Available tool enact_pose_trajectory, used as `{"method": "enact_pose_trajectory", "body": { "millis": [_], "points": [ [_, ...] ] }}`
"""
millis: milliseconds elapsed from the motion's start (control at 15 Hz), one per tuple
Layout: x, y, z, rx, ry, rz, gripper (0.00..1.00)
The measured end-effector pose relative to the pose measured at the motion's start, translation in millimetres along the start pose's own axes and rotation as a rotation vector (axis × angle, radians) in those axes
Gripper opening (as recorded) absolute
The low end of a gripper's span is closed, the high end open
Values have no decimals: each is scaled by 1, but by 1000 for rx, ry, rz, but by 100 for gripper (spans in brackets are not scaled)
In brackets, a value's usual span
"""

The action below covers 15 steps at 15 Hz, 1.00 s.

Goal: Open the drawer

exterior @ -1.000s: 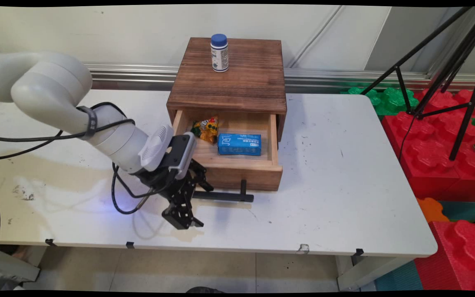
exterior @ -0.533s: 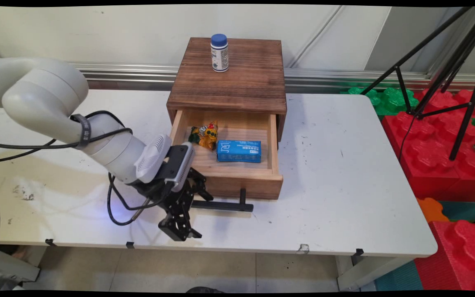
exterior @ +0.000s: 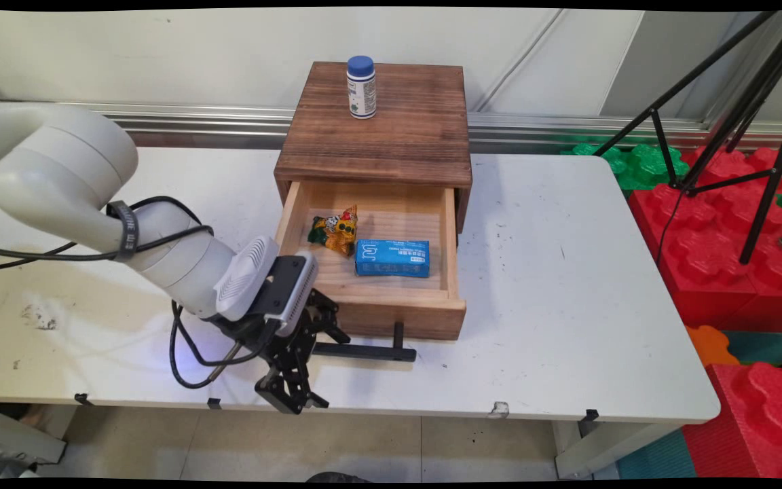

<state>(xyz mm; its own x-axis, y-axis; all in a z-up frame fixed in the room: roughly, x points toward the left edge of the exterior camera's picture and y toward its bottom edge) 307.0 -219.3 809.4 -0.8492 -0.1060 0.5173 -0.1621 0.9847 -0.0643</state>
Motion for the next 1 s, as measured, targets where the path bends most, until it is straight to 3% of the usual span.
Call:
{"method": "enact_pose_trajectory", "body": {
  "millis": [1000],
  "points": [
    [7,25,2,-13,7,30,100]
  ]
}}
